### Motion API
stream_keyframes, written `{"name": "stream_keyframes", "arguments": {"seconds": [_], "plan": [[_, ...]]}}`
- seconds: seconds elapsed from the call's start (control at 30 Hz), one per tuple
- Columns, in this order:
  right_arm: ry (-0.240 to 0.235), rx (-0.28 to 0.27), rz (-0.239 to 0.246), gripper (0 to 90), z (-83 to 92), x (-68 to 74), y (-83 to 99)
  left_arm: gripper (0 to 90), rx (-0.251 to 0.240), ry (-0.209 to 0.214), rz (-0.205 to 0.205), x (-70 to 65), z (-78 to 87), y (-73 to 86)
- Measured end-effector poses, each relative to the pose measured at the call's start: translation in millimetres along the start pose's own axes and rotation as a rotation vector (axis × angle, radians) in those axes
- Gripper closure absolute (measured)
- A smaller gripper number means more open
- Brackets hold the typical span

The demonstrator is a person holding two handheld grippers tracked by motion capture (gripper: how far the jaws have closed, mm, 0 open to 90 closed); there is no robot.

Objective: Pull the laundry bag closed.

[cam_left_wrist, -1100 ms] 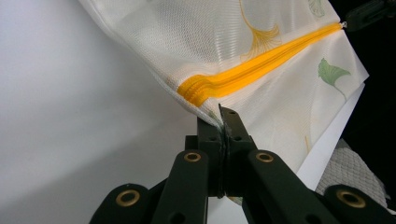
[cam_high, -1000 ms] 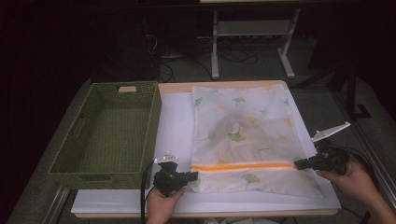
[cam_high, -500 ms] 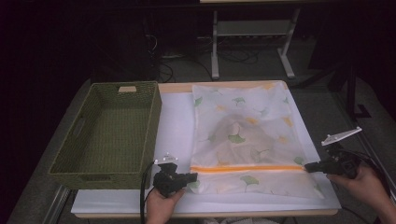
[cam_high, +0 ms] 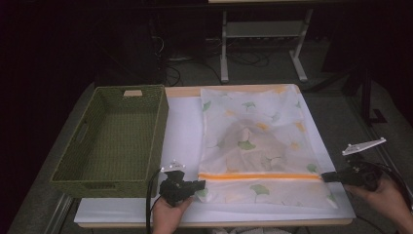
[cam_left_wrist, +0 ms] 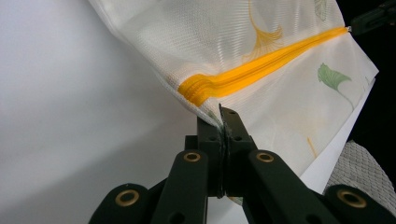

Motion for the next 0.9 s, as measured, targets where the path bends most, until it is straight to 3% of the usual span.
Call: {"name": "stream_keyframes", "arguments": {"seconds": [0.4, 0.9], "plan": [[-0.019, -0.057, 0.008, 81.0, -3.3, 7.3, -4.6, 81.2, -0.014, -0.028, -0.019, 4.0, 12.2, 1.1], [-0.041, -0.094, 0.083, 70.2, -13.3, 32.0, -29.3, 70.3, -0.049, -0.06, -0.013, 7.6, 23.4, -5.3]]}}
Point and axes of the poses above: each handheld gripper's, and its own axes: z roughly backward along the jaws, y roughly out of its underside, x roughly to its left, the point moved 7 cm from there along -z, roughly forward along the jaws, and after that the axes turned 1 degree about z, right-handed, at the moved point
